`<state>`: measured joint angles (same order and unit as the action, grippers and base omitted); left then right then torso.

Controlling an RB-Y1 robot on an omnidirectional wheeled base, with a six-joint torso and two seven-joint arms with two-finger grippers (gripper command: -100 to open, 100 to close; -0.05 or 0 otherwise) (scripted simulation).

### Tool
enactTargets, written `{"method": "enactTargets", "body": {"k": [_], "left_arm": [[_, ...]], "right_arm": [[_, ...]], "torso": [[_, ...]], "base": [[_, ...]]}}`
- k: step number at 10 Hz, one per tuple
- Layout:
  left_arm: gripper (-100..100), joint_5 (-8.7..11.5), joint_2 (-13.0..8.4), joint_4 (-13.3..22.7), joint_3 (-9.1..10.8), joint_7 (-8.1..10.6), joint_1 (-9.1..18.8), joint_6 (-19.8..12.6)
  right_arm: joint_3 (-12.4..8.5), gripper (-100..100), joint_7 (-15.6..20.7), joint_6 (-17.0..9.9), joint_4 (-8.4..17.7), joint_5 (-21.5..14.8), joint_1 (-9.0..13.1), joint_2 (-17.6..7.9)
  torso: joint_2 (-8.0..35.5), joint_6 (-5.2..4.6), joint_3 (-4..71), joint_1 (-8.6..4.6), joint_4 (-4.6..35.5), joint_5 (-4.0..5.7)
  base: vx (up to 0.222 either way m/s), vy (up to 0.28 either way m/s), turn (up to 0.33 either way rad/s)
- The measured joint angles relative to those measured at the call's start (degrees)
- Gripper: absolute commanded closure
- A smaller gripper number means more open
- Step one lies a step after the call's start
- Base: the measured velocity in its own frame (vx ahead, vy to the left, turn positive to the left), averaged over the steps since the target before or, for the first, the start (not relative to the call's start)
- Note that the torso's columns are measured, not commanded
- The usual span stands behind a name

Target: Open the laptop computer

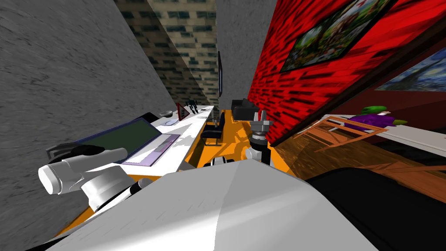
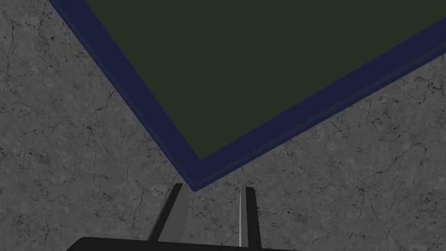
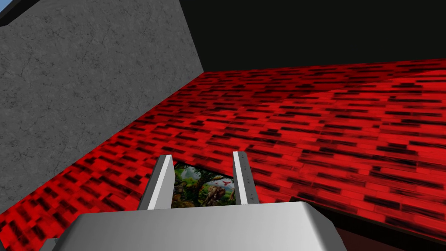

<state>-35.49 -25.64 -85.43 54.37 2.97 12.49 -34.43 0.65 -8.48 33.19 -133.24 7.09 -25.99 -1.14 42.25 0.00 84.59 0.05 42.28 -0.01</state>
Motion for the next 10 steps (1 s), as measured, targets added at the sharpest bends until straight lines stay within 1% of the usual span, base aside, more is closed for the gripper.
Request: {"method": "enactTargets", "body": {"k": [1, 3, 4, 8, 10], "left_arm": [[-100, -0.02, -0.76, 0.82, 0.49, 0.0, 0.66, -1.22], [-100, 0.65, -1.88, 0.85, 1.47, -0.52, 1.43, -4.61], [-100, 0.77, -2.67, 1.46, 2.1, -0.65, 2.04, -6.24], [-100, 0.31, -4.62, 3.06, 3.93, -0.74, 4.43, -11.94], [-100, 0.63, -5.73, 3.54, 4.62, -1.09, 5.35, -14.57]], "right_arm": [[0.0, 0, 0.0, 0.0, 0.0, 0.0, 0.0, 0.0], [0.0, 0, 0.0, 0.0, 0.0, 0.0, 0.0, 0.0], [0.0, 0, 0.0, 0.0, 0.0, 0.0, 0.0, 0.0], [0.0, 0, 0.0, 0.0, 0.0, 0.0, 0.0, 0.0], [0.0, 0, 0.0, 0.0, 0.0, 0.0, 0.0, 0.0]], "torso": [[-0.04, 0.0, 0.02, 0.0, -0.01, -0.01], [-0.03, -0.01, 0.02, -0.05, -0.01, 0.01], [0.0, 0.0, 0.0, -0.07, 0.0, 0.02], [0.04, 0.0, -0.03, -0.04, 0.01, 0.01], [0.04, 0.0, -0.02, -0.07, 0.01, 0.02]], "base": [[0.083, -0.048, -0.028], [0.094, -0.05, -0.03], [0.093, -0.043, -0.024], [0.066, -0.031, -0.018], [0.075, -0.039, -0.021]]}}
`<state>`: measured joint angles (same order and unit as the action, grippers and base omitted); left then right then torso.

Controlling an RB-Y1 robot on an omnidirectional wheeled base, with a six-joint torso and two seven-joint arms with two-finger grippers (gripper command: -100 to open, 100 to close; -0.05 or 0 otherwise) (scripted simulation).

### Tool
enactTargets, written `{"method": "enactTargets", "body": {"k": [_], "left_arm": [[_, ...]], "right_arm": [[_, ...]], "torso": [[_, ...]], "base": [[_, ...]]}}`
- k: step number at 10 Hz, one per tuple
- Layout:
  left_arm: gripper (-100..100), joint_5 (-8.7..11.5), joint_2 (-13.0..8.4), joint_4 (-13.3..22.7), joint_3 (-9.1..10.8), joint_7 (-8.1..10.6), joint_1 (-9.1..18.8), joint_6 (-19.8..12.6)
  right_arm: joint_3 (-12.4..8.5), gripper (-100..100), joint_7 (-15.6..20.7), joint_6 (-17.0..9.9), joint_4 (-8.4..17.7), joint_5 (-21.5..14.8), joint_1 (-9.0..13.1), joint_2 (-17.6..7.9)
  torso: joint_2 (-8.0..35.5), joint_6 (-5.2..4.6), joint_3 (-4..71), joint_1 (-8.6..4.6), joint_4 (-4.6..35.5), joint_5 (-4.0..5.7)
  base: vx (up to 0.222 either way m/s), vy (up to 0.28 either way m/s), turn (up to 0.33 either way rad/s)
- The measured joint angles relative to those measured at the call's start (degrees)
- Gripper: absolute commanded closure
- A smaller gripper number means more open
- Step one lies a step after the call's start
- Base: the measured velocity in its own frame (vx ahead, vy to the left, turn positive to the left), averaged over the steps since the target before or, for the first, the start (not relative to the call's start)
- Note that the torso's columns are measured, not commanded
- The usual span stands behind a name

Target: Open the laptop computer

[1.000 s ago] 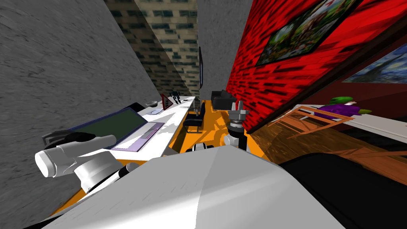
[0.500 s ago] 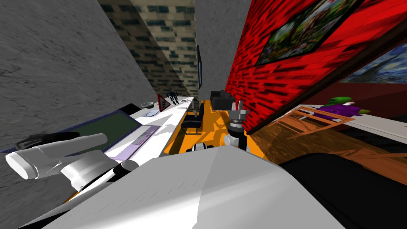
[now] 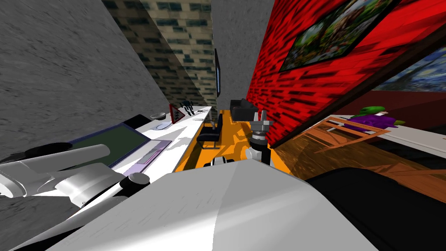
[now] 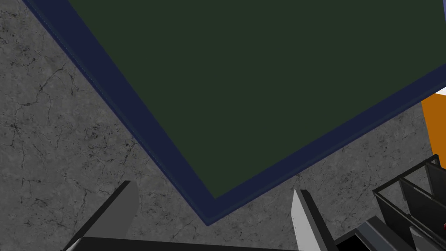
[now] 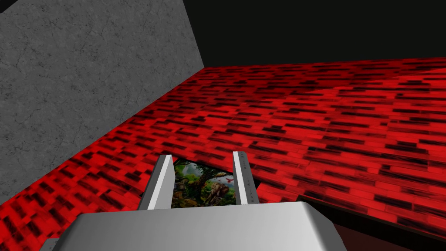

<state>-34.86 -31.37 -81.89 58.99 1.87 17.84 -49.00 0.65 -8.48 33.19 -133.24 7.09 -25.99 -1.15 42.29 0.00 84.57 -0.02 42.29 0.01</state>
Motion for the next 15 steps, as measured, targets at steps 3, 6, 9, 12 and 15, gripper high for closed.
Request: {"method": "enactTargets", "body": {"k": [3, 6, 9, 12, 15], "left_arm": [[-100, 0.24, -1.97, 1.49, 1.5, -0.19, 1.82, -4.48], [-100, 0.85, -3.62, 2.23, 2.7, -0.49, 3.35, -8.86], [-100, 1.79, -6.05, 3.8, 3.88, -0.49, 5.56, -13.59], [-100, 2.91, -8.18, 5.34, 4.65, -0.29, 7.38, -17.58], [-100, 4.87, -10.83, 6.87, 5.3, 0.03, 9.66, -22.21]], "right_arm": [[0.0, 0, 0.0, 0.0, 0.0, 0.0, 0.0, 0.0], [0.0, 0, 0.0, 0.0, 0.0, 0.0, 0.0, 0.0], [0.0, 0, 0.0, 0.0, 0.0, 0.0, 0.0, 0.0], [0.0, 0, 0.0, 0.0, 0.0, 0.0, 0.0, 0.0], [-0.01, 0, 0.0, 0.0, 0.0, 0.0, 0.01, -0.01]], "torso": [[0.02, 0.01, -0.01, 0.07, 0.0, -0.02], [0.08, 0.01, -0.05, 0.07, 0.02, -0.02], [-0.07, 0.0, 0.04, 0.05, -0.02, -0.01], [0.11, 0.01, -0.07, 0.01, 0.03, 0.0], [0.01, 0.0, -0.01, 0.06, 0.0, -0.02]], "base": [[0.079, -0.034, -0.017], [0.055, -0.015, -0.01], [0.065, 0.0, -0.004], [0.027, 0.002, 0.005], [0.015, 0.02, 0.019]]}}
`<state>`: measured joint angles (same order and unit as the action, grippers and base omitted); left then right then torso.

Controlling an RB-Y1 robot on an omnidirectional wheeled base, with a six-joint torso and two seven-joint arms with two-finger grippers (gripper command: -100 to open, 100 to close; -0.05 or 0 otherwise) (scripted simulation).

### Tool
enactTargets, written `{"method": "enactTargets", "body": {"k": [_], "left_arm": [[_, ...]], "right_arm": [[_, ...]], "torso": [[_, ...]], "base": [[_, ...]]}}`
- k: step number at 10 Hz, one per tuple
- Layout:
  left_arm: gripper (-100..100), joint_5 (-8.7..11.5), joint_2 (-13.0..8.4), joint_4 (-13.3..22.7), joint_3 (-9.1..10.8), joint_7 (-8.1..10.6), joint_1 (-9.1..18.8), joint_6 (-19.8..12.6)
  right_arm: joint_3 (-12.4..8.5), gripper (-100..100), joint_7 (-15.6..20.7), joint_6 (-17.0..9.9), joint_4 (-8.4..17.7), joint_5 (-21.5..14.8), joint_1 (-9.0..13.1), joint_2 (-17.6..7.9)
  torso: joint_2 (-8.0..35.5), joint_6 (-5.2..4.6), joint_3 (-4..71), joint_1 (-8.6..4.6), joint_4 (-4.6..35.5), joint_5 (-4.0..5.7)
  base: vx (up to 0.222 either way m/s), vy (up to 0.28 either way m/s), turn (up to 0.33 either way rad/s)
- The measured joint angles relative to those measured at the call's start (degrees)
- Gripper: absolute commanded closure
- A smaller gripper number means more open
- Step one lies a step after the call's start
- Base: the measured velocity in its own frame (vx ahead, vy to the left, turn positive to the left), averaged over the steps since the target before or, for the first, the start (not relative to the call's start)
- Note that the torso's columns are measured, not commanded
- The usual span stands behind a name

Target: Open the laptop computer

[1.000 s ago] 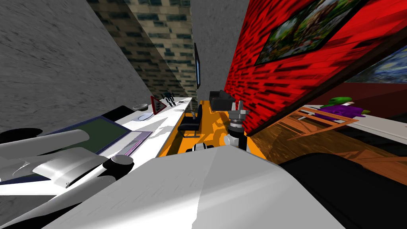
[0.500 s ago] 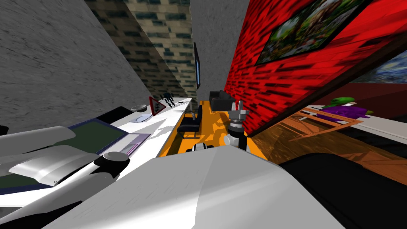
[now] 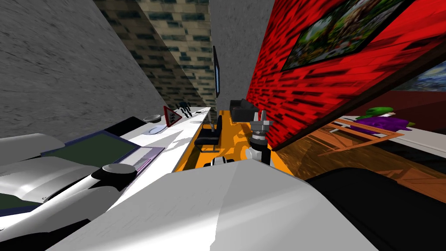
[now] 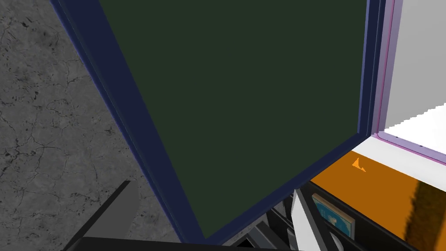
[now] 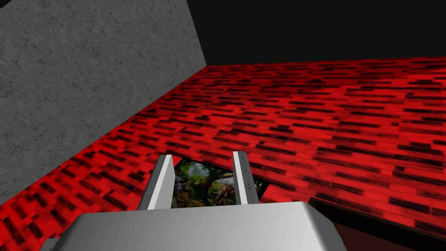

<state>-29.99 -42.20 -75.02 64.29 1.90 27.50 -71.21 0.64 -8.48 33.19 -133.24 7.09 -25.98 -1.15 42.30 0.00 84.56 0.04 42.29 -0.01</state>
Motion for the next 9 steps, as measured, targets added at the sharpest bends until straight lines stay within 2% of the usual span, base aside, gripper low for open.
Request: {"method": "enactTargets", "body": {"k": [4, 9], "left_arm": [[-100, 3.11, -3.64, 2.33, 0.22, 0.85, 3.09, -5.24], [-100, 7.01, -7.63, 4.85, 0.37, 1.79, 6.07, -10.22]], "right_arm": [[0.0, 0, 0.0, 0.0, 0.0, 0.0, 0.0, 0.0], [0.0, 0, 0.0, 0.0, 0.0, 0.0, 0.0, 0.0]], "torso": [[0.01, 0.0, -0.01, -0.01, 0.0, 0.0], [-0.04, 0.0, 0.02, -0.04, -0.01, 0.01]], "base": [[-0.006, 0.035, 0.027], [-0.012, 0.039, 0.027]]}}
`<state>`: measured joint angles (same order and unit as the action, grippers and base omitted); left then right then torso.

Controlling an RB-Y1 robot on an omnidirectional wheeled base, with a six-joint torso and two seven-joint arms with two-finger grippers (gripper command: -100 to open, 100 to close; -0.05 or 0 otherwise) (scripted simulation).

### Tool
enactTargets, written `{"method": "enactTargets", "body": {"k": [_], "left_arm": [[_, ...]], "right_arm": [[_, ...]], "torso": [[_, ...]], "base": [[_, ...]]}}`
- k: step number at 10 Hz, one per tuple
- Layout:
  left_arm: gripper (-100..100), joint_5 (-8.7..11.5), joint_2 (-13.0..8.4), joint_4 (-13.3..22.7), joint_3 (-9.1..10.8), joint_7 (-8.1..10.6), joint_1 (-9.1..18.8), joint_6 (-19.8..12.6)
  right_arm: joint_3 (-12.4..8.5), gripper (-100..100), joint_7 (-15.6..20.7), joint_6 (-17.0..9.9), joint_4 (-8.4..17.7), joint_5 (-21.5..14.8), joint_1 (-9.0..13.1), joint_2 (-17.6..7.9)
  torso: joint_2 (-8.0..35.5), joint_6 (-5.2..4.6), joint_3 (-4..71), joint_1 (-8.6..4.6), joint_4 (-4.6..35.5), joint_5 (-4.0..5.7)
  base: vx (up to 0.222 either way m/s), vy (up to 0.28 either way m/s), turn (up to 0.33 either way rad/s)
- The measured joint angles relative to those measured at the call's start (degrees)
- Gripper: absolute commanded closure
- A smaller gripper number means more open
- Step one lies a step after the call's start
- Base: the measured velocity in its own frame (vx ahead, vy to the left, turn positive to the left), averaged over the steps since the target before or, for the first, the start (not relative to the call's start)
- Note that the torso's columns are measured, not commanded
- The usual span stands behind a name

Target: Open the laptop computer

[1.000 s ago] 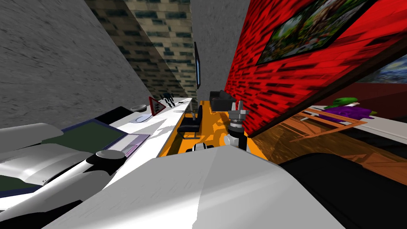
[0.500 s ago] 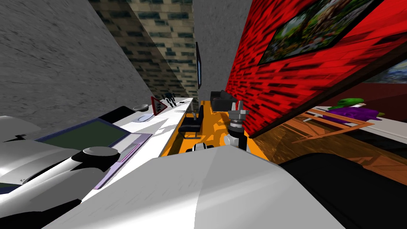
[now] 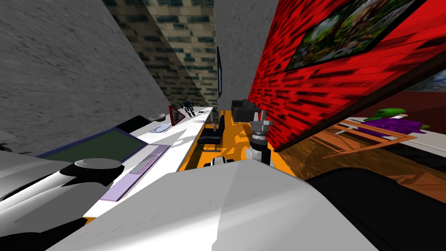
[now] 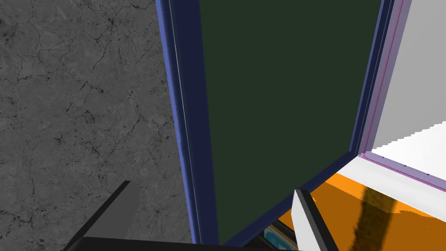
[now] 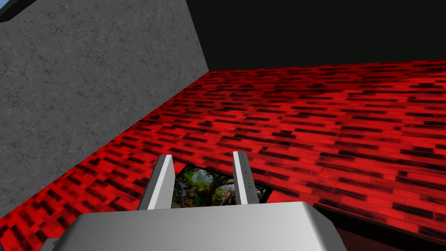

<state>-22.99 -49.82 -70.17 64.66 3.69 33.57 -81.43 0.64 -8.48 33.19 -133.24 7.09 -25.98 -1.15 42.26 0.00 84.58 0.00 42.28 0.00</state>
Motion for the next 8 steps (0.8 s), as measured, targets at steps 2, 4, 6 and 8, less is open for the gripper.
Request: {"method": "enactTargets", "body": {"k": [2, 4, 6, 8], "left_arm": [[-100, 1.55, -1.52, 1.02, 0.06, 0.53, 1.32, -2.25], [-100, 2.71, -2.93, 1.96, 0.25, 0.92, 2.43, -4.2], [-100, 3.0, -2.51, 2.85, 0.14, 1.34, 2.22, -3.41], [100, 3.03, -2.46, 2.96, 0.13, 1.45, 2.18, -3.12]], "right_arm": [[0.0, 0, 0.0, 0.0, 0.0, 0.0, 0.0, 0.0], [0.0, 0, 0.0, 0.0, 0.0, 0.0, 0.0, 0.0], [0.0, 0, 0.0, 0.0, 0.0, 0.0, 0.0, 0.0], [0.0, 0, 0.0, 0.0, 0.0, 0.0, 0.0, 0.0]], "torso": [[0.0, -0.01, 0.0, -0.01, 0.0, 0.0], [-0.01, 0.0, 0.01, -0.04, 0.0, 0.01], [0.0, 0.02, -0.01, 0.08, 0.0, -0.02], [0.05, 0.0, -0.03, -0.08, 0.01, 0.03]], "base": [[-0.003, 0.035, 0.019], [0.007, 0.019, 0.008], [0.009, 0.034, 0.042], [0.0, -0.023, 0.033]]}}
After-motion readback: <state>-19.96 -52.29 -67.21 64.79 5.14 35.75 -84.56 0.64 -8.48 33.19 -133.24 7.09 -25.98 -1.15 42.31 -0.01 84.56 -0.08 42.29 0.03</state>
